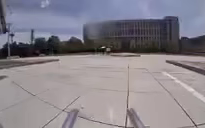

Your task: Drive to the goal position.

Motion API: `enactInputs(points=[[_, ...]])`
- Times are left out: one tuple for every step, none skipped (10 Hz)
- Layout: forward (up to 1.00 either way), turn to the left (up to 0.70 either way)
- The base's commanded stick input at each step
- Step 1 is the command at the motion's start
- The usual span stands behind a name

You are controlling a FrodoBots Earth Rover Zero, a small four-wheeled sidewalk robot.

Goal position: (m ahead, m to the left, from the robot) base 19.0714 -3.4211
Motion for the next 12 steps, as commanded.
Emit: enactInputs(points=[[0.50, 0.00], [0.50, 0.00], [0.50, 0.00], [0.50, 0.00], [0.50, 0.00], [0.50, 0.00], [0.50, 0.00], [0.50, 0.00], [0.50, 0.00], [0.50, 0.00], [0.50, 0.00], [0.50, 0.00]])
